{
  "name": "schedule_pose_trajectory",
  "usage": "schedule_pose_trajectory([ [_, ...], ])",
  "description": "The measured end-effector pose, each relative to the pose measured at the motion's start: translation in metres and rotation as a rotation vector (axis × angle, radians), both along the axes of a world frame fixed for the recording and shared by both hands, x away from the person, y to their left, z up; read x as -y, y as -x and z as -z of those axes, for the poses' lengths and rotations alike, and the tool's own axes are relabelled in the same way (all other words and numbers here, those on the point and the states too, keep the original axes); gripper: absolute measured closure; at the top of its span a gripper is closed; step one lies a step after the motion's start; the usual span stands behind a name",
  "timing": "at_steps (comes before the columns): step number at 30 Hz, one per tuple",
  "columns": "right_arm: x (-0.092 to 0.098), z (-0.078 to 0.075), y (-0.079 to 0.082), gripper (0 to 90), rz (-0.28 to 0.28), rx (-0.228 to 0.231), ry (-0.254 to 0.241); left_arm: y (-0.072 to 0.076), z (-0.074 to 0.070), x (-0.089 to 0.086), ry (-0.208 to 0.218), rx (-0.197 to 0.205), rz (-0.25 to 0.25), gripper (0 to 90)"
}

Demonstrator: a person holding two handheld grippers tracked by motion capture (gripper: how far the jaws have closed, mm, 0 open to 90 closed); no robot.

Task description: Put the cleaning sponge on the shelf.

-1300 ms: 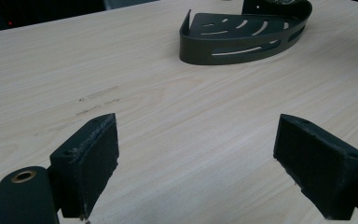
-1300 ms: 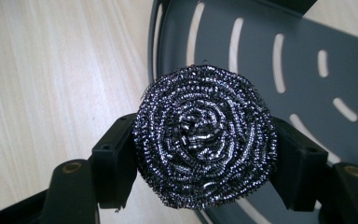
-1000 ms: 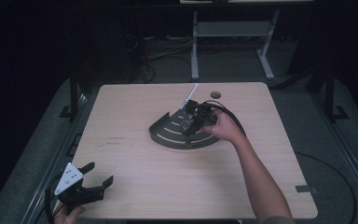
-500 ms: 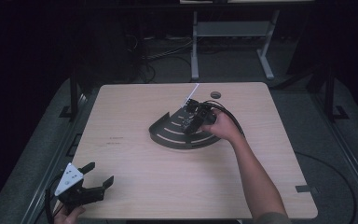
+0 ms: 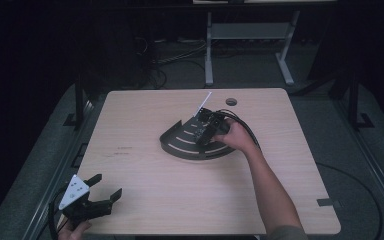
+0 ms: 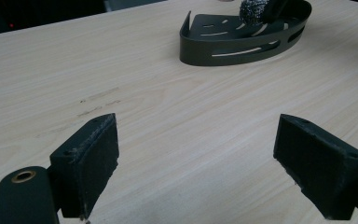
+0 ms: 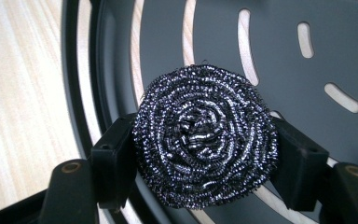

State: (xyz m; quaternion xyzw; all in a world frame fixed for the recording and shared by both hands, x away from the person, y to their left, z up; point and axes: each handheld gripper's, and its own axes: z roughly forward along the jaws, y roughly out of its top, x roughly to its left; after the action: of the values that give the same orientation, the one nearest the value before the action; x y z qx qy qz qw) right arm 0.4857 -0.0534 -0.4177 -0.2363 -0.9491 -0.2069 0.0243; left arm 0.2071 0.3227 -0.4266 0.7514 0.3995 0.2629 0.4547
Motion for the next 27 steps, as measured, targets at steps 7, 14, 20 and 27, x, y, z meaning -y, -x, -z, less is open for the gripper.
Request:
schedule_pose_trajectory([
  [7,-0.004,0.010,-0.001,31.3,-0.002,-0.019,0.017,0.000,0.000,-0.001,0.004,0.000,-0.006,13.3],
  [14,-0.006,0.013,-0.001,31.3,0.002,-0.025,0.031,0.000,0.000,-0.001,0.004,0.000,-0.007,13.3],
  [20,-0.007,0.016,0.000,31.2,0.006,-0.011,0.034,0.001,0.000,-0.002,0.003,0.001,-0.006,13.3],
  [27,-0.002,0.019,0.001,30.8,0.026,-0.006,0.027,0.000,0.000,-0.001,0.003,0.000,-0.007,13.3],
])
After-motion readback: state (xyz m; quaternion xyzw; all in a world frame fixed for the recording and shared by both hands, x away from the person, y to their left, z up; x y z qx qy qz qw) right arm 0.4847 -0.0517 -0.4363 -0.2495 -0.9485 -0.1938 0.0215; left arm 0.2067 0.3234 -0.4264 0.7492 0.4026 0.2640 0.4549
